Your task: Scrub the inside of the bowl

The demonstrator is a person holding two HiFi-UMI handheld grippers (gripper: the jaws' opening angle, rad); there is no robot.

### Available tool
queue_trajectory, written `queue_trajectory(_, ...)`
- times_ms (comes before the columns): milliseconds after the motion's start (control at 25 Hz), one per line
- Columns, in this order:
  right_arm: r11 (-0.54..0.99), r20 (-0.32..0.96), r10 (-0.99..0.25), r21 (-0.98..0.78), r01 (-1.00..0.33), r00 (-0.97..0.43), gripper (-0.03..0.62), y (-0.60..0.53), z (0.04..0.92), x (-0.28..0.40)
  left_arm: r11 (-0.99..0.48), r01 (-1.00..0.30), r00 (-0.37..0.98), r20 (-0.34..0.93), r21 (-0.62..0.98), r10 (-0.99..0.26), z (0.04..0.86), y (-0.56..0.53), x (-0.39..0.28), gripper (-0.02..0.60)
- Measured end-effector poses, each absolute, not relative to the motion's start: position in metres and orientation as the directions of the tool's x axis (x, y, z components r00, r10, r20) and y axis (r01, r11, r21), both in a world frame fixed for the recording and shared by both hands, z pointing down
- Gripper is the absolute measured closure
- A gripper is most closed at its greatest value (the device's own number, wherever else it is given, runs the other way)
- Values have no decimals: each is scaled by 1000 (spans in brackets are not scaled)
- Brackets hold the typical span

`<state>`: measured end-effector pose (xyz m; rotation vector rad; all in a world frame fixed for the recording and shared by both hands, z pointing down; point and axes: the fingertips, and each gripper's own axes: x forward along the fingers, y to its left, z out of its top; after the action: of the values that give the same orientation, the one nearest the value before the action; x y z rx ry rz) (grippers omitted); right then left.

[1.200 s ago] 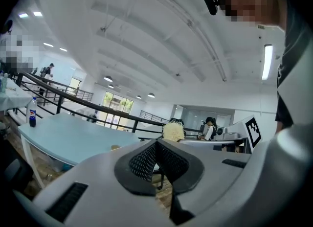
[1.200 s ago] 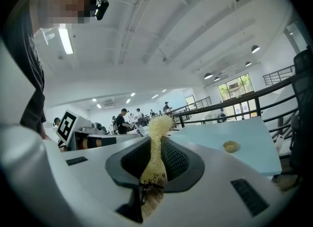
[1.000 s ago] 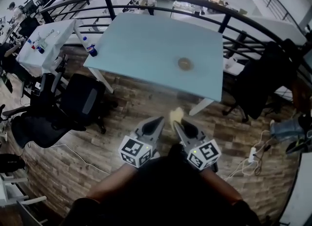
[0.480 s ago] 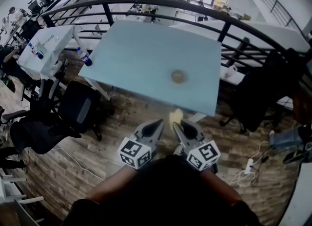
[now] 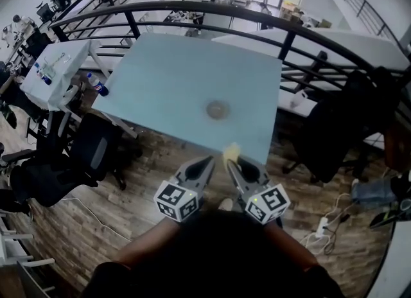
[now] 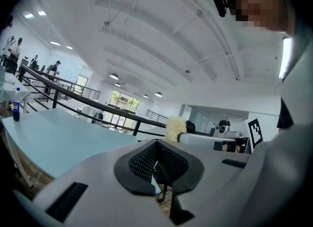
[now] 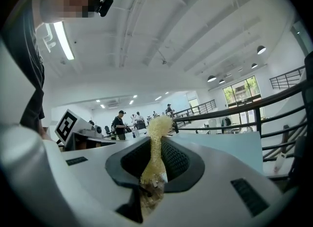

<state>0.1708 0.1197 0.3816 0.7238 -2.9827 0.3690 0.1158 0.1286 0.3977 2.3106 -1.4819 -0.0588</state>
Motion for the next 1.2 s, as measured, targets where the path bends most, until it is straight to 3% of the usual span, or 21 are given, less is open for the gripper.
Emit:
queue_trajectory(640, 846, 131, -447, -259, -465, -885, 525, 60, 401, 220, -348, -879, 424, 199, 328, -884, 409, 69, 161, 584)
queue_trajectory(1200, 770, 156, -555, -275, -575, -817, 525, -13, 404, 189, -490, -812, 561, 191, 318, -805, 409, -15, 138, 584)
